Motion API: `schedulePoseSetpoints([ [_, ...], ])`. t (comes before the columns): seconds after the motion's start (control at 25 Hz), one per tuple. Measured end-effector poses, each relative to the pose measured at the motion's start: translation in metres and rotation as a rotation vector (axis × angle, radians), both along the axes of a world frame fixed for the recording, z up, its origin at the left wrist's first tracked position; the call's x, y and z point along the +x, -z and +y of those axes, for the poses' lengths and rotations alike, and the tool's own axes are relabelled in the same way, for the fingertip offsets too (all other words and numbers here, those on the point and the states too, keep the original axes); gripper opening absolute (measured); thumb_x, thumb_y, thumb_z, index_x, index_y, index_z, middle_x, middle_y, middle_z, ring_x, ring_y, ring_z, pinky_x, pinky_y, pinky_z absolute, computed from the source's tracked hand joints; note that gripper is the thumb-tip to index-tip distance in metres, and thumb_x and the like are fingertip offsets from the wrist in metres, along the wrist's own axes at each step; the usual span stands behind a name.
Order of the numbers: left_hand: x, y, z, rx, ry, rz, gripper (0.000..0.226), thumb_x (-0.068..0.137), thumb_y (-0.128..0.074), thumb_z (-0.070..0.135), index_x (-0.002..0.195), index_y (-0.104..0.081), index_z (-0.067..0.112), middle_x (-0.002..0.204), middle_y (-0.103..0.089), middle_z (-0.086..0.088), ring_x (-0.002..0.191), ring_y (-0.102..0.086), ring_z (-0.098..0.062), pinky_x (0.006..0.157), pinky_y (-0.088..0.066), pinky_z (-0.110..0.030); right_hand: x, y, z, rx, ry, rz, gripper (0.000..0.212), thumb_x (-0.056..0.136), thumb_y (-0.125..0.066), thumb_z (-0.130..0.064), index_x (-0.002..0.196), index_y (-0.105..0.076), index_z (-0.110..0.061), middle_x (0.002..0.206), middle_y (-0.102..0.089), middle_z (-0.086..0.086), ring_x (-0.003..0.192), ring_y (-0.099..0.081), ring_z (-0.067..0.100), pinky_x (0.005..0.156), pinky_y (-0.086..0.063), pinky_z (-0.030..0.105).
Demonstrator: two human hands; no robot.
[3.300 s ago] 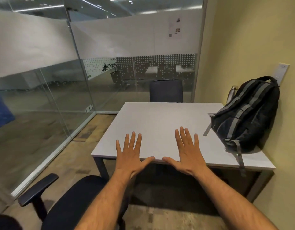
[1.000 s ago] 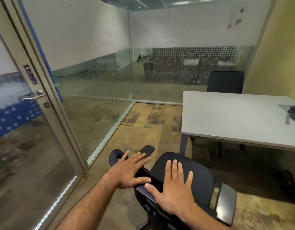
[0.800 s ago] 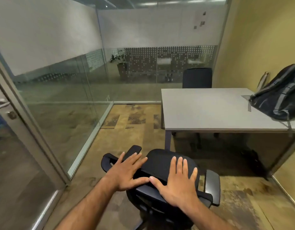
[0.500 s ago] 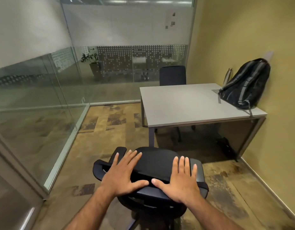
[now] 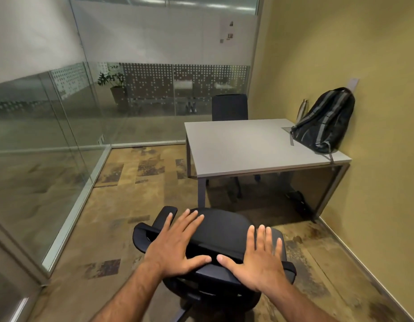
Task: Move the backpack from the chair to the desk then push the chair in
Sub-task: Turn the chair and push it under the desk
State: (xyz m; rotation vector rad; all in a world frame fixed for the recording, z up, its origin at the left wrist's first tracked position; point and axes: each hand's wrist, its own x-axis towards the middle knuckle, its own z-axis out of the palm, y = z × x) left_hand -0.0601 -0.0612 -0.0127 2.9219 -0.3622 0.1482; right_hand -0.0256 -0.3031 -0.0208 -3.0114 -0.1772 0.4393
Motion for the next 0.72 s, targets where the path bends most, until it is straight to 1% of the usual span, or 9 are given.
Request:
schedulePoseSetpoints([
  [0.12,0.000,-0.001,-0.002,-0.025,0.045,-0.017,0.108,0.081,-0.033,0.095,0.164,-0.005,0.031,0.172,-0.001,0.013,0.156,0.016,-0.003,0.128,0.009,-0.048,-0.011,-0.002,-0.004,0.003,0.021,0.019,0.147,0.042,0.015,-0.106,0.156,0.026,-0.013,0.168,0.028,0.016,0.151,0.034,0.033,0.120,0.022,0.059],
  [0.32,0.006,0.000,-0.011,-0.045,0.118,-0.042,0.105,0.083,-0.037,0.092,0.164,-0.012,0.030,0.172,-0.009,0.011,0.157,0.011,-0.003,0.128,0.008,-0.047,-0.028,-0.003,-0.016,0.035,0.074,0.019,0.140,0.046,0.016,-0.105,0.150,0.033,-0.013,0.165,0.033,0.015,0.150,0.037,0.033,0.120,0.022,0.062],
  [0.44,0.016,0.000,-0.016,-0.047,0.149,-0.037,0.103,0.084,-0.035,0.092,0.164,-0.012,0.031,0.172,-0.010,0.012,0.157,0.010,-0.002,0.128,0.008,-0.046,-0.035,-0.003,-0.021,0.071,0.081,-0.024,0.135,0.049,0.014,-0.106,0.143,0.039,-0.013,0.159,0.042,0.013,0.146,0.042,0.031,0.120,0.022,0.062],
  [0.56,0.032,-0.001,-0.023,-0.038,0.170,-0.033,0.102,0.084,-0.033,0.092,0.163,-0.013,0.030,0.172,-0.011,0.012,0.157,0.009,-0.002,0.128,0.010,-0.045,-0.034,-0.002,-0.025,0.099,0.075,-0.036,0.134,0.049,0.010,-0.108,0.138,0.045,-0.015,0.145,0.054,0.009,0.139,0.049,0.029,0.117,0.027,0.062],
  [0.64,0.044,-0.002,-0.028,-0.028,0.176,-0.025,0.103,0.084,-0.029,0.093,0.164,-0.013,0.030,0.172,-0.011,0.011,0.157,0.009,-0.003,0.128,0.011,-0.044,-0.028,-0.003,-0.029,0.098,0.087,-0.032,0.135,0.048,0.010,-0.109,0.138,0.045,-0.015,0.141,0.056,0.008,0.140,0.049,0.030,0.114,0.030,0.062],
  [0.72,0.058,-0.004,-0.034,-0.015,0.182,0.002,0.105,0.082,-0.026,0.094,0.164,-0.011,0.029,0.172,-0.010,0.010,0.157,0.010,-0.004,0.127,0.014,-0.042,-0.019,-0.003,-0.033,0.103,0.109,-0.033,0.135,0.048,0.010,-0.109,0.139,0.044,-0.015,0.143,0.054,0.009,0.139,0.049,0.030,0.112,0.031,0.062],
])
